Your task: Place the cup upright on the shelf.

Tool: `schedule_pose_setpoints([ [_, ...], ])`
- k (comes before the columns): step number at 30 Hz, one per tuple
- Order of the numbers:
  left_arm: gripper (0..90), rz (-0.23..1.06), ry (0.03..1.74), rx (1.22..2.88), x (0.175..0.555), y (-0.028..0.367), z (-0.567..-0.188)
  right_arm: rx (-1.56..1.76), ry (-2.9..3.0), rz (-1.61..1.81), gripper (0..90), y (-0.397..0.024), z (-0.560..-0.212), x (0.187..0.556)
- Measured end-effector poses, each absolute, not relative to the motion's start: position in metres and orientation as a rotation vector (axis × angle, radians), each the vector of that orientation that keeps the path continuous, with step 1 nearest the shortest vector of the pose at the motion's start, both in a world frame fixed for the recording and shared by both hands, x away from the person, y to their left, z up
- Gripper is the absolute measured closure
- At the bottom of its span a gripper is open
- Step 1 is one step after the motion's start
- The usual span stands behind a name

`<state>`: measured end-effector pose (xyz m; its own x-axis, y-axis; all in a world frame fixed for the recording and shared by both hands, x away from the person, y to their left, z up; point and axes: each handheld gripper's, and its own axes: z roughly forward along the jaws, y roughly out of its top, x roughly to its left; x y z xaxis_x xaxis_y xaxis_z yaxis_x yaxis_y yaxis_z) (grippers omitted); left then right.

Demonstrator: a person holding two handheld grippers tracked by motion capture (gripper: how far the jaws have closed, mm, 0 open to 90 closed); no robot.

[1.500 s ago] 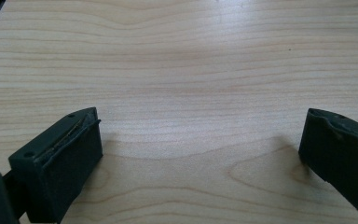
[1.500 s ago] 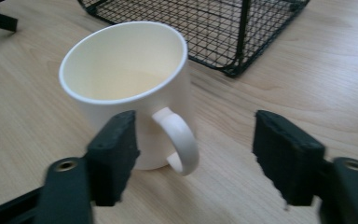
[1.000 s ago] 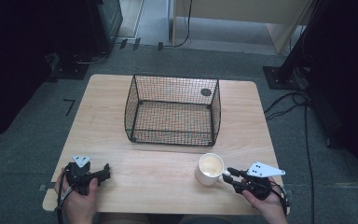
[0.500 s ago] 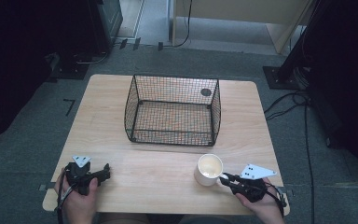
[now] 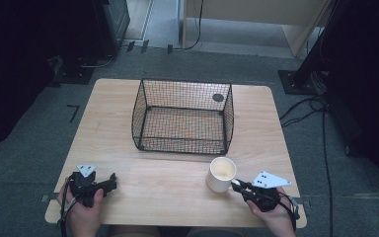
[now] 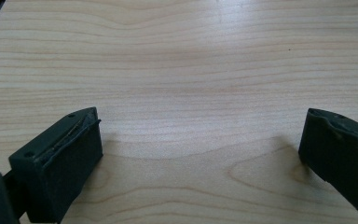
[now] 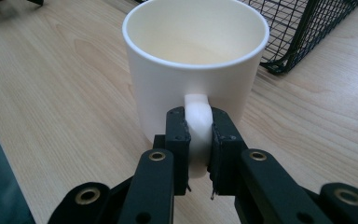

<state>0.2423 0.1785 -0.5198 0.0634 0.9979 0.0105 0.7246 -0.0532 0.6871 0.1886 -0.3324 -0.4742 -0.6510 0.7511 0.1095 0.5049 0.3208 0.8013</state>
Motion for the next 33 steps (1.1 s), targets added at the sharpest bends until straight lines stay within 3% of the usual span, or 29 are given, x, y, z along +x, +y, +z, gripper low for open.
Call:
schedule_pose_setpoints([
  [17,0.0,0.693,1.712,1.834,0.242,0.179,-0.520,1.141,2.279,1.232,80.6,-0.313,-0.461,0.185],
  [33,0.0,0.689,1.707,1.838,0.242,0.178,-0.520,1.084,2.257,1.335,80.6,-0.296,-0.428,0.184],
])
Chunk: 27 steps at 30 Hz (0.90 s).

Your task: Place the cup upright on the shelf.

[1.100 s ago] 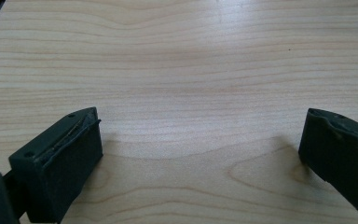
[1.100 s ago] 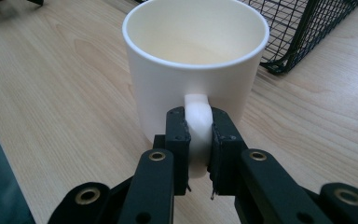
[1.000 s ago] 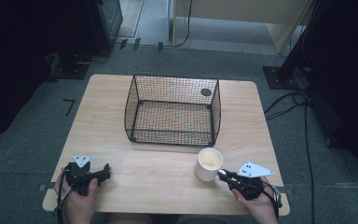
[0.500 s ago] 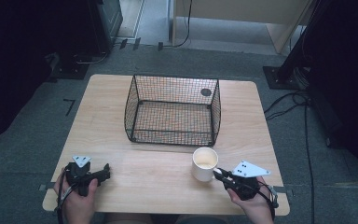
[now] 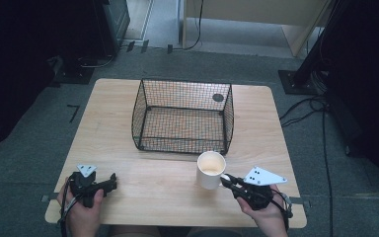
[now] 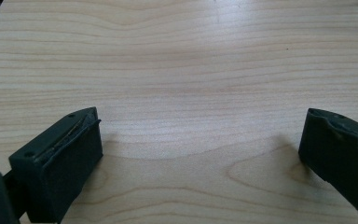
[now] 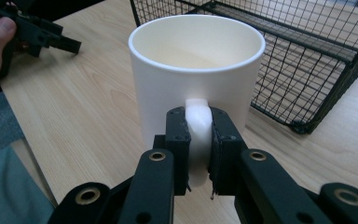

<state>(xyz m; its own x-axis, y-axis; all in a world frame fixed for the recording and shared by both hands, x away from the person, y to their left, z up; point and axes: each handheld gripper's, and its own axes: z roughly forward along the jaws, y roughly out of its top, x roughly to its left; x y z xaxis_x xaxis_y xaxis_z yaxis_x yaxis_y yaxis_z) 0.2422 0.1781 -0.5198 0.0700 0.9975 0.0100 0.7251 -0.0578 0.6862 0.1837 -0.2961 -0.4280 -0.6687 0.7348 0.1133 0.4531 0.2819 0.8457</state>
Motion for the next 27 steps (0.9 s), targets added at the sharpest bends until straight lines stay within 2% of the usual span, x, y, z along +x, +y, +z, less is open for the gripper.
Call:
schedule_pose_setpoints([
  [15,0.0,0.686,1.702,1.842,0.242,0.178,-0.520,1.056,2.243,1.369,80.6,-0.290,-0.401,0.184],
  [27,0.0,0.686,1.700,1.840,0.242,0.178,-0.520,1.015,2.229,1.385,80.6,-0.278,-0.377,0.203],
])
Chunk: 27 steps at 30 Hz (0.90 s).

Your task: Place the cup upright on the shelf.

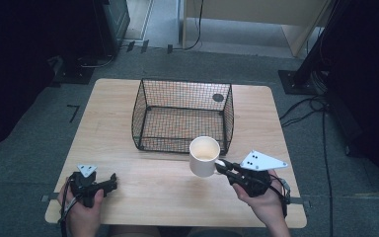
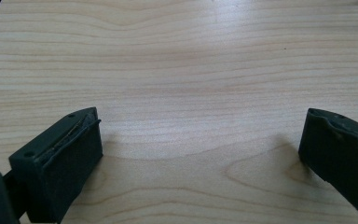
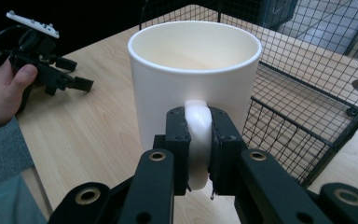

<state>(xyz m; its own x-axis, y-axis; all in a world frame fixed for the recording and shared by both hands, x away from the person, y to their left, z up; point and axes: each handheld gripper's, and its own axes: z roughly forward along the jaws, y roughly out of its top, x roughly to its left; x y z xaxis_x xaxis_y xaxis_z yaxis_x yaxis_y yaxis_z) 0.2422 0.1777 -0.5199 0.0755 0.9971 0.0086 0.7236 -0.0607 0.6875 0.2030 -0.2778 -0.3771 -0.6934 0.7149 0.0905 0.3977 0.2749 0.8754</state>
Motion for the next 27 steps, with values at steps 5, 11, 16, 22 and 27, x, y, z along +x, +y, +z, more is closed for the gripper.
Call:
schedule_pose_setpoints([
  [5,0.0,0.686,1.699,1.841,0.242,0.178,-0.520,1.017,2.228,1.416,80.6,-0.274,-0.370,0.209],
  [11,0.0,0.686,1.699,1.840,0.242,0.177,-0.520,0.996,2.224,1.410,80.6,-0.267,-0.360,0.220],
  [16,0.0,0.686,1.698,1.841,0.242,0.178,-0.520,0.984,2.223,1.402,80.6,-0.262,-0.355,0.227],
  [22,0.0,0.683,1.693,1.849,0.242,0.178,-0.520,0.998,2.214,1.394,80.6,-0.257,-0.352,0.242],
  [27,0.0,0.682,1.693,1.848,0.242,0.178,-0.520,1.012,2.207,1.410,80.6,-0.255,-0.351,0.252],
])
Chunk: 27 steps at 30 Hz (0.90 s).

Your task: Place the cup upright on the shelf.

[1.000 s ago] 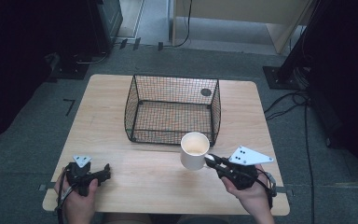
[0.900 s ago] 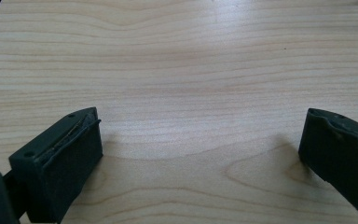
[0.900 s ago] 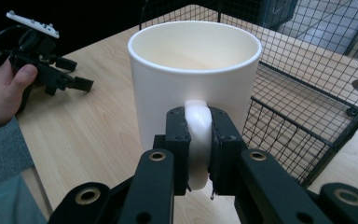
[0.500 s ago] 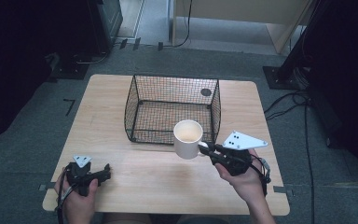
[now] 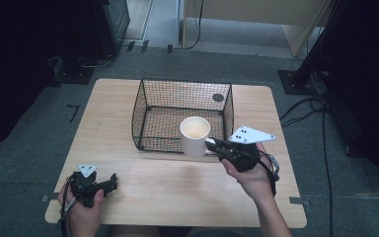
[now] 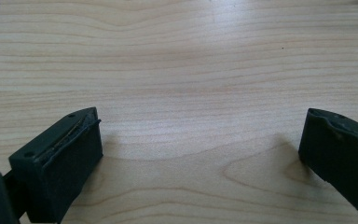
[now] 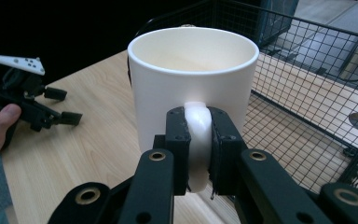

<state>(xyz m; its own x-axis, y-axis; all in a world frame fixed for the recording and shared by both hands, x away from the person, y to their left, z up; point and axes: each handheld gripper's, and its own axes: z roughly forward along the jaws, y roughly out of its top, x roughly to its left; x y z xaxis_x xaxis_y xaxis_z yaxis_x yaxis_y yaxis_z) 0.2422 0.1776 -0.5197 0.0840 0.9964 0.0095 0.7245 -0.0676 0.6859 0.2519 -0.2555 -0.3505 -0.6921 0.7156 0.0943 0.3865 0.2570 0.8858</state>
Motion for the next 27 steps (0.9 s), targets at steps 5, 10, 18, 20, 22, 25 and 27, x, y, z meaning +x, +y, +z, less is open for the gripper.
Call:
schedule_pose_setpoints([
  [5,0.0,0.682,1.694,1.847,0.242,0.177,-0.520,1.017,2.195,1.404,80.6,-0.252,-0.347,0.264],
  [10,0.0,0.682,1.694,1.847,0.242,0.177,-0.520,1.017,2.187,1.399,80.6,-0.246,-0.345,0.275],
  [18,0.0,0.683,1.693,1.847,0.242,0.177,-0.520,1.030,2.172,1.377,80.6,-0.236,-0.348,0.298],
  [20,0.0,0.682,1.691,1.849,0.242,0.177,-0.520,1.043,2.167,1.378,80.6,-0.234,-0.350,0.304],
  [22,0.0,0.682,1.690,1.849,0.242,0.177,-0.520,1.055,2.164,1.377,80.6,-0.232,-0.352,0.310],
  [25,0.0,0.683,1.689,1.848,0.242,0.177,-0.520,1.064,2.160,1.372,80.6,-0.228,-0.356,0.319],
  [27,0.0,0.683,1.689,1.849,0.242,0.177,-0.520,1.071,2.161,1.371,80.6,-0.226,-0.359,0.326],
])
